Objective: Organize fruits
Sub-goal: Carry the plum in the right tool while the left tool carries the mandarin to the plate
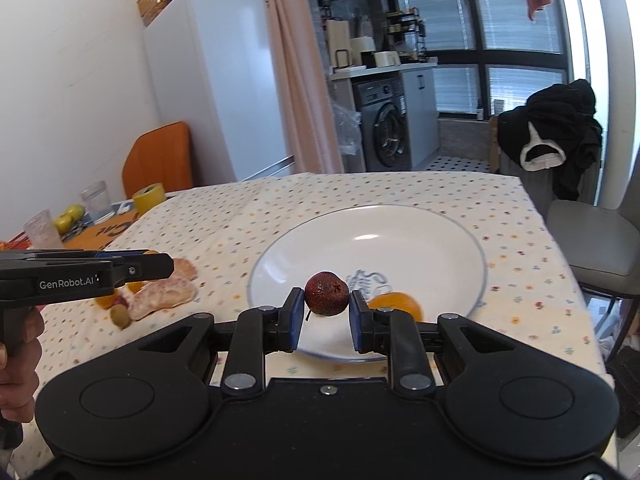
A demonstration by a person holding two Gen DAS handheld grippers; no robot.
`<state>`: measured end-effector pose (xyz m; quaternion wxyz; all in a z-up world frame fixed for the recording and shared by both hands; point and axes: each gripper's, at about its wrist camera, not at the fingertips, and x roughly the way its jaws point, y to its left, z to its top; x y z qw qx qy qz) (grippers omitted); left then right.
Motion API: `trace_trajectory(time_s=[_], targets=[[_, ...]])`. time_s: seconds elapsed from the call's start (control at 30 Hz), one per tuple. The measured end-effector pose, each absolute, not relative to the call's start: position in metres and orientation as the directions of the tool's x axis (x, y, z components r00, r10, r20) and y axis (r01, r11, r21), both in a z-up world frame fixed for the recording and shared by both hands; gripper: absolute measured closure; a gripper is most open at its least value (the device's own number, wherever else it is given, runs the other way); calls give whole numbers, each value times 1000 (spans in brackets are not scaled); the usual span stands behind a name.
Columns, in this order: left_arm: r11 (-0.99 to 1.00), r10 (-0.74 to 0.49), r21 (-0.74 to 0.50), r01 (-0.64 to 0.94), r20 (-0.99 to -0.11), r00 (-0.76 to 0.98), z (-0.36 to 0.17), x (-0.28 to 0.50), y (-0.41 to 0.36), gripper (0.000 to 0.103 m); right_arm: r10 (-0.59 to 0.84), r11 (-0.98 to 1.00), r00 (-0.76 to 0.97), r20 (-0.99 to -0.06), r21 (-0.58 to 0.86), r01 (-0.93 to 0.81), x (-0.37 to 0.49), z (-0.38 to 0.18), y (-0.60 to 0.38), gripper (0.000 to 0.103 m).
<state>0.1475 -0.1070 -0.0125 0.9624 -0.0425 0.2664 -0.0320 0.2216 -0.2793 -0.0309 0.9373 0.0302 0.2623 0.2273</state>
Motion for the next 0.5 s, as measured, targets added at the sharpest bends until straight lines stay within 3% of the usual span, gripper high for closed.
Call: trace_trajectory(time_s=[0.5], targets=[[995,-89,-84,53,-520,850,-18,185,-139,79,368,930,815,-448,173,-324,241,-40,-302,81]])
